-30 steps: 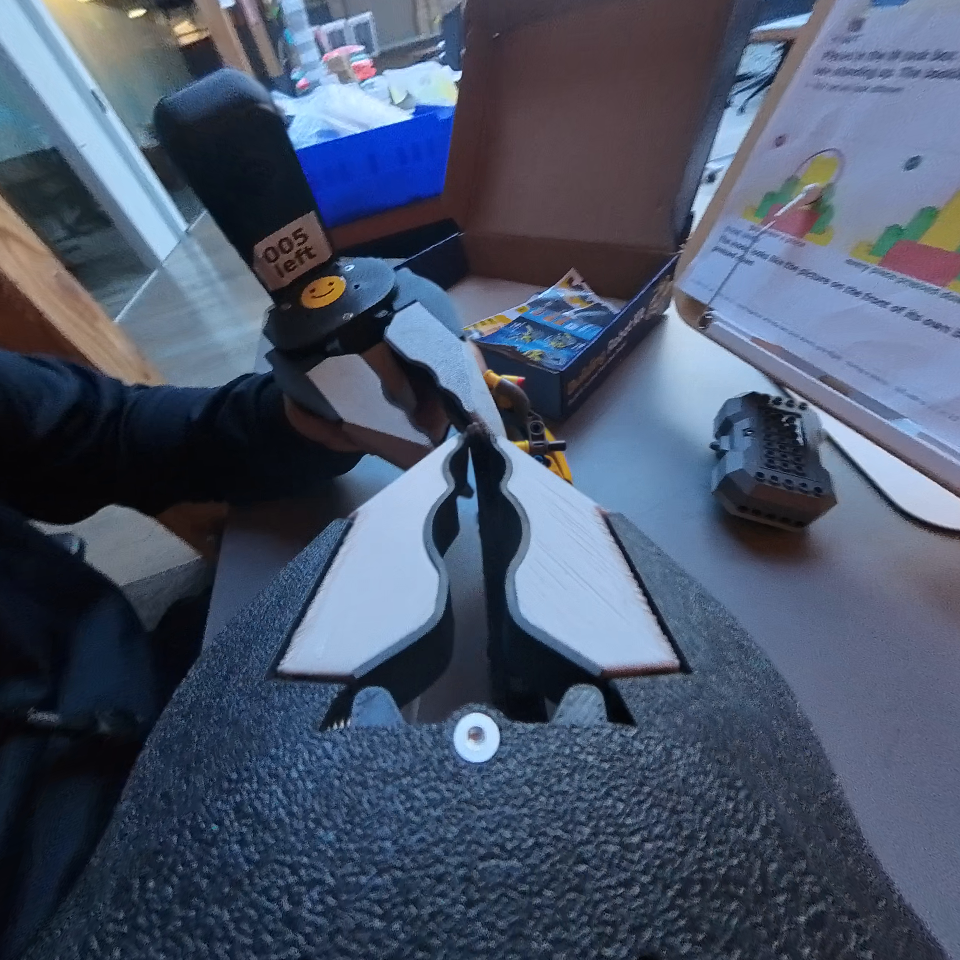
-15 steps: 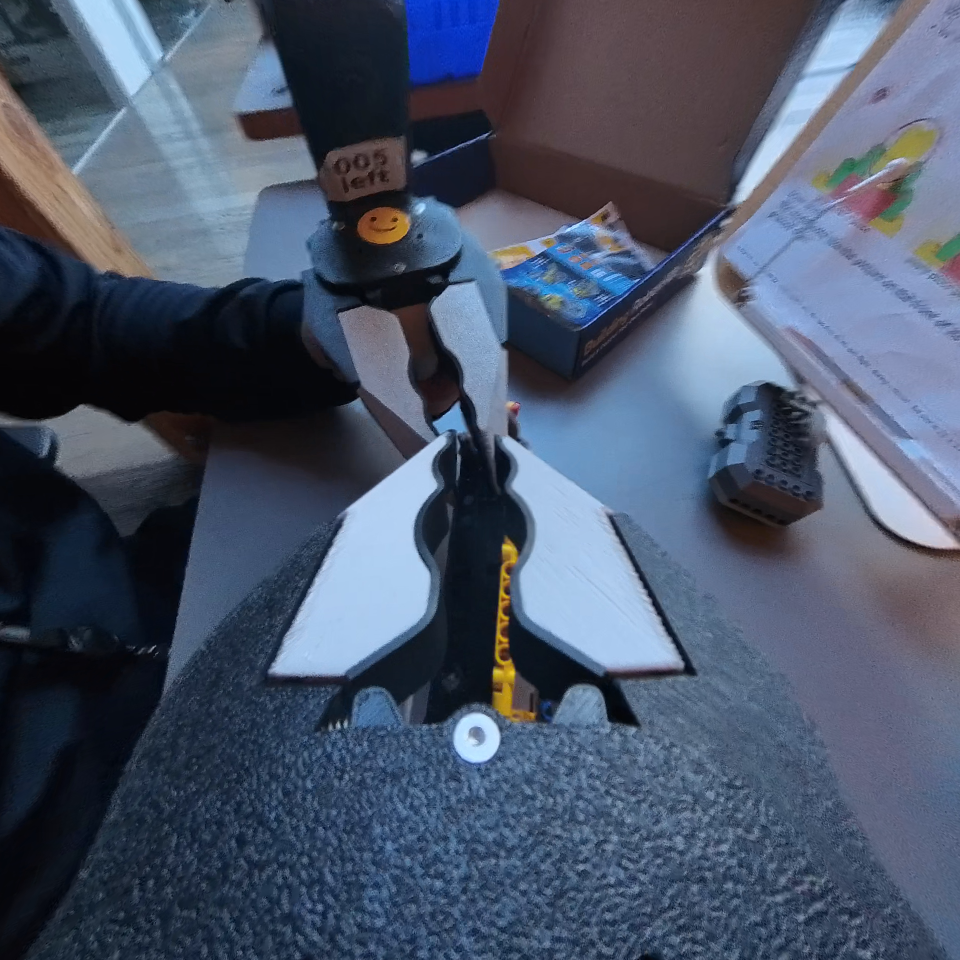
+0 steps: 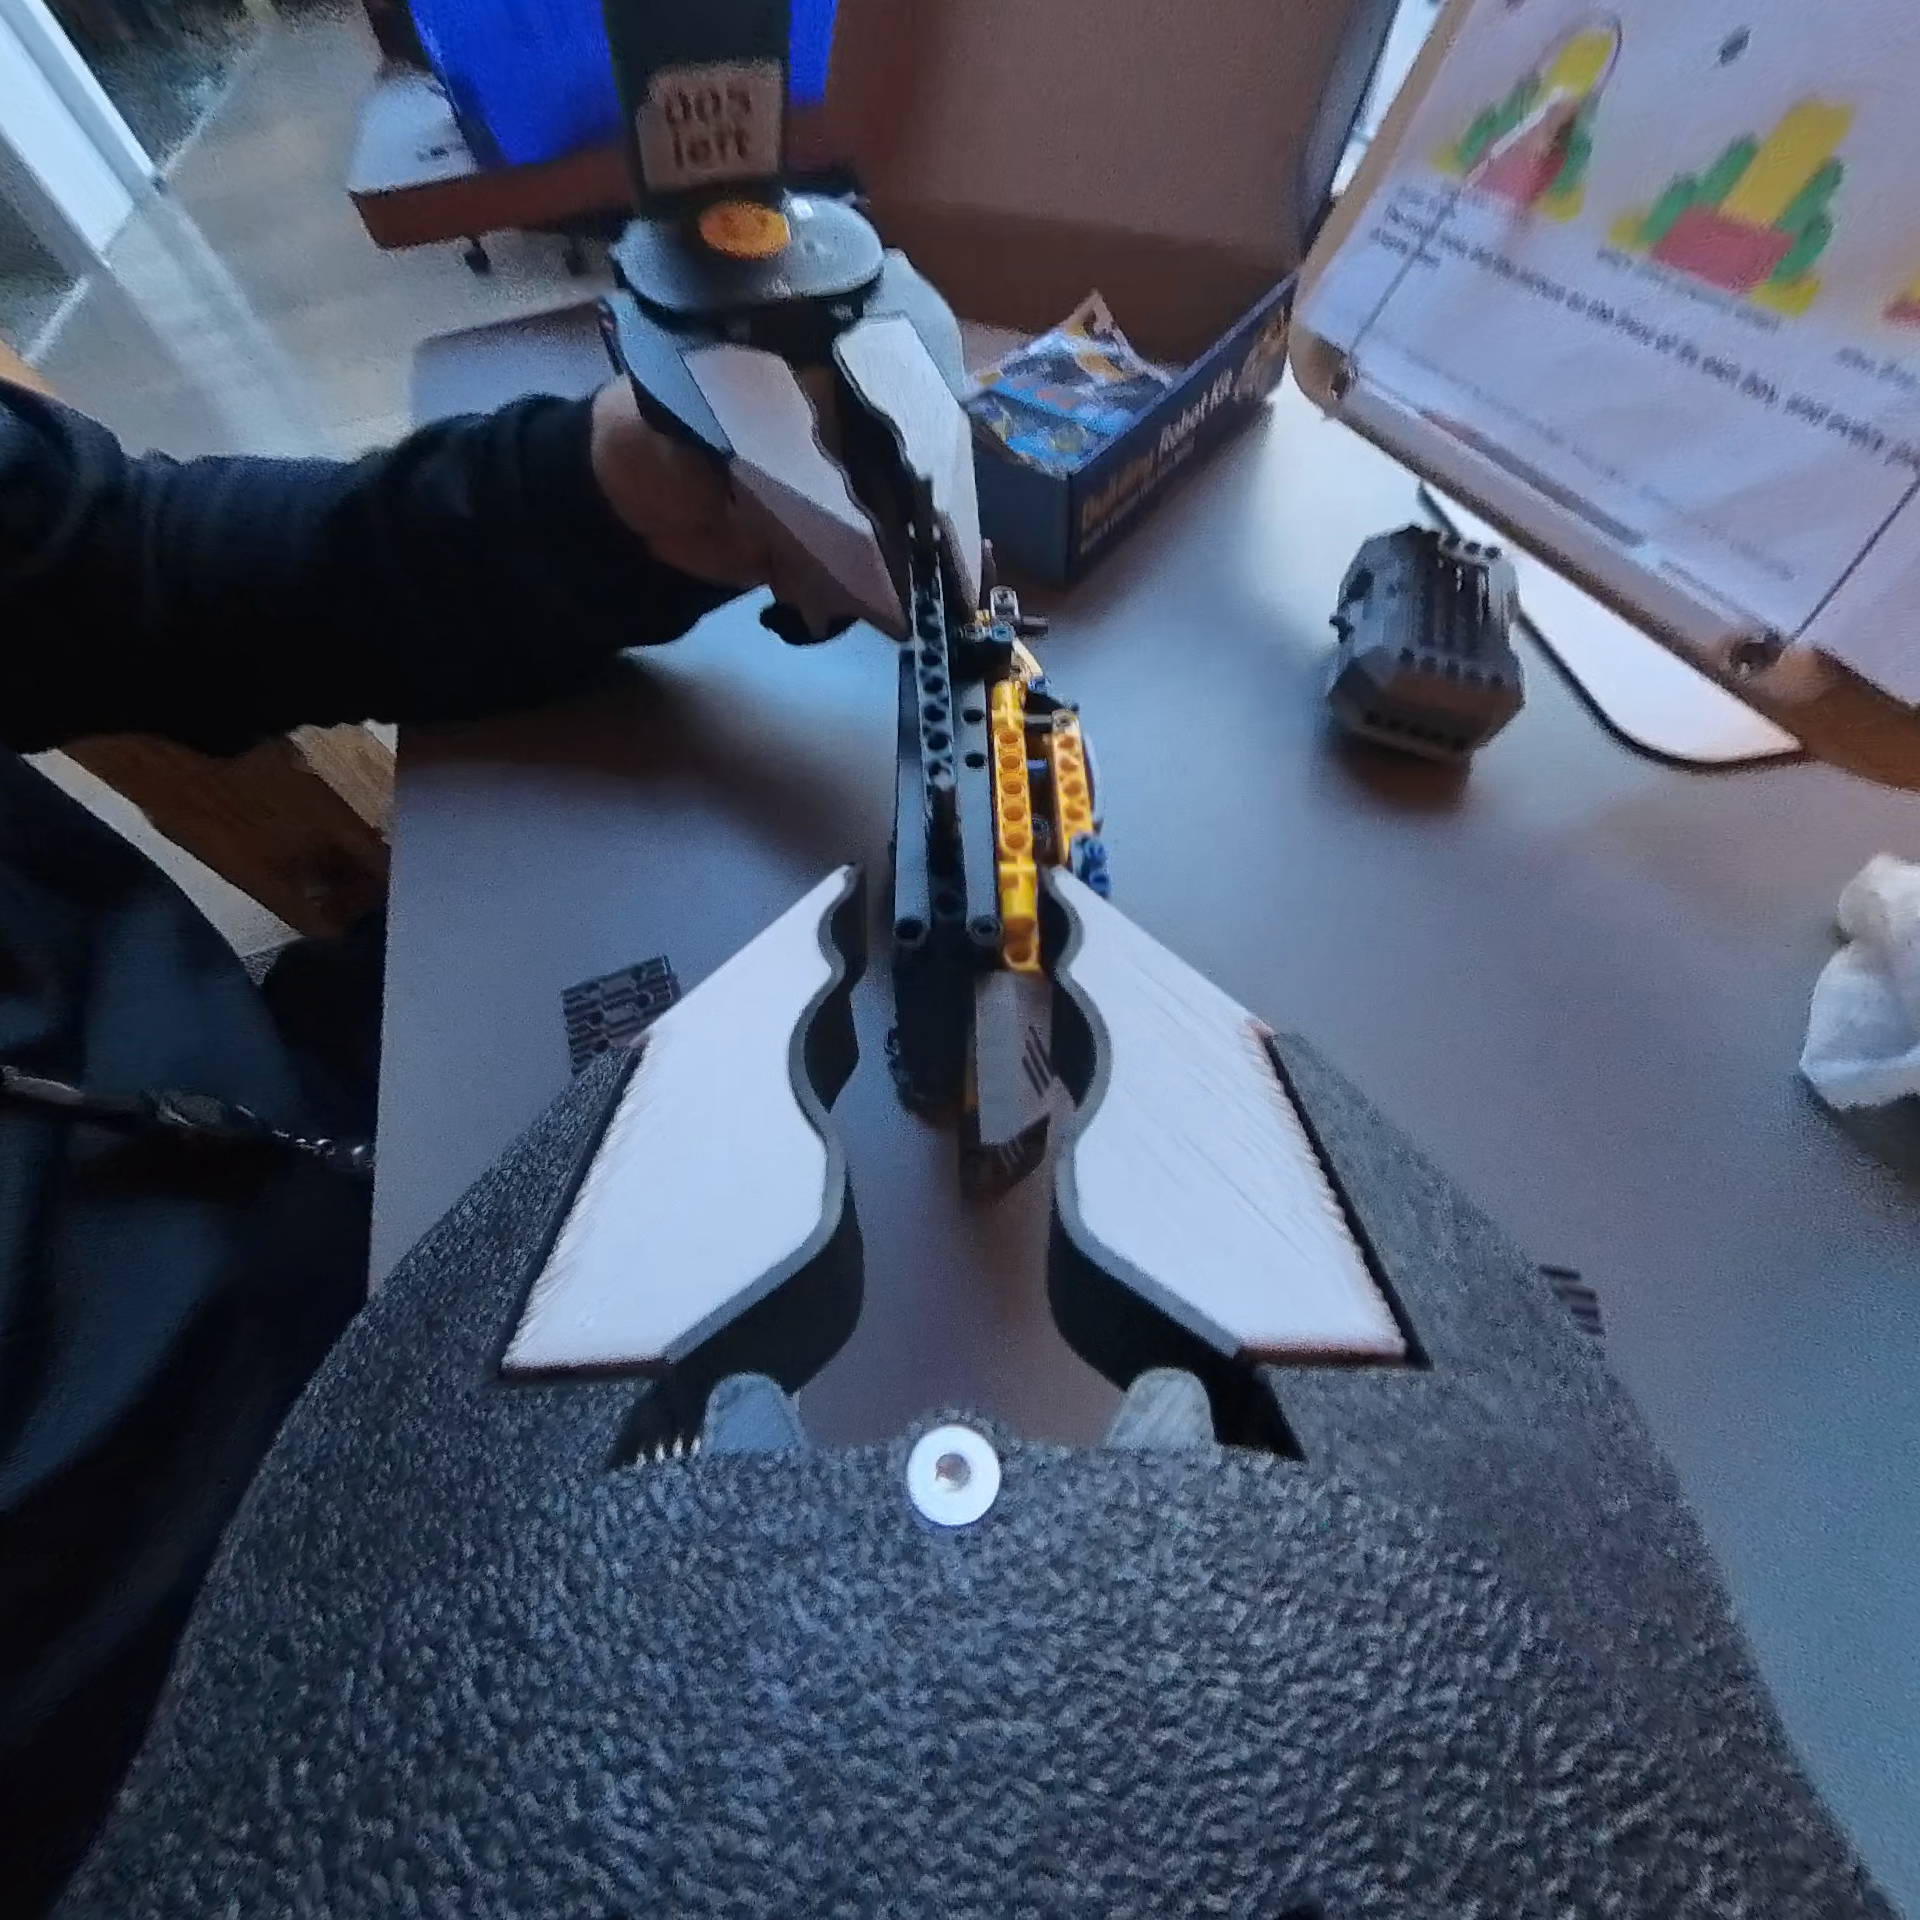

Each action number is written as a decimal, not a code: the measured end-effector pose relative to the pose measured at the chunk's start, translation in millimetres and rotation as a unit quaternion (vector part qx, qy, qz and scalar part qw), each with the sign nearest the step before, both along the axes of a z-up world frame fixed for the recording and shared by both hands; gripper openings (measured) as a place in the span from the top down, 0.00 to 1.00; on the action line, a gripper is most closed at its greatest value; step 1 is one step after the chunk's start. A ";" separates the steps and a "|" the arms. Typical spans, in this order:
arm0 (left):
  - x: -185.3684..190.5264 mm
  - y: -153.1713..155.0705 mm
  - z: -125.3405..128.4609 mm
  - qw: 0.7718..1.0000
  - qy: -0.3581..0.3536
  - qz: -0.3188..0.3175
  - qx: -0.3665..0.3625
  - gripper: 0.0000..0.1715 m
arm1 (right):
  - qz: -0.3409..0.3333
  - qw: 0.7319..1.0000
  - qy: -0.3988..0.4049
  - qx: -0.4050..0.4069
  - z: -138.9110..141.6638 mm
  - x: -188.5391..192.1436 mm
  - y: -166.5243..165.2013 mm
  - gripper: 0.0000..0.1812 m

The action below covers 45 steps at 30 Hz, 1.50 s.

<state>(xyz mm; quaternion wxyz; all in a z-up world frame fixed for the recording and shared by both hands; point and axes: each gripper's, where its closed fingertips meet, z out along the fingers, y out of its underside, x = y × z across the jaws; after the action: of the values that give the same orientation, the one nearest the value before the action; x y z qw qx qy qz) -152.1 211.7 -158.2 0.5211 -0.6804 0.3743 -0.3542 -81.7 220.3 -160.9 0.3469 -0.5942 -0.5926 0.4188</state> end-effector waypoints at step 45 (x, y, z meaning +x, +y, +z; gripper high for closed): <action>51.3 -18.5 -19.2 0.902 0.429 -0.024 0.028 0.95 | 0.068 0.979 -0.001 0.190 -9.3 -12.0 -34.2 0.84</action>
<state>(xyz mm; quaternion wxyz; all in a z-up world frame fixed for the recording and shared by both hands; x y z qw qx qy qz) -100.8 193.2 -177.4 0.3198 -0.7425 0.5879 -0.0299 -93.7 186.1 -170.2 0.4234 -0.4761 -0.7009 0.3206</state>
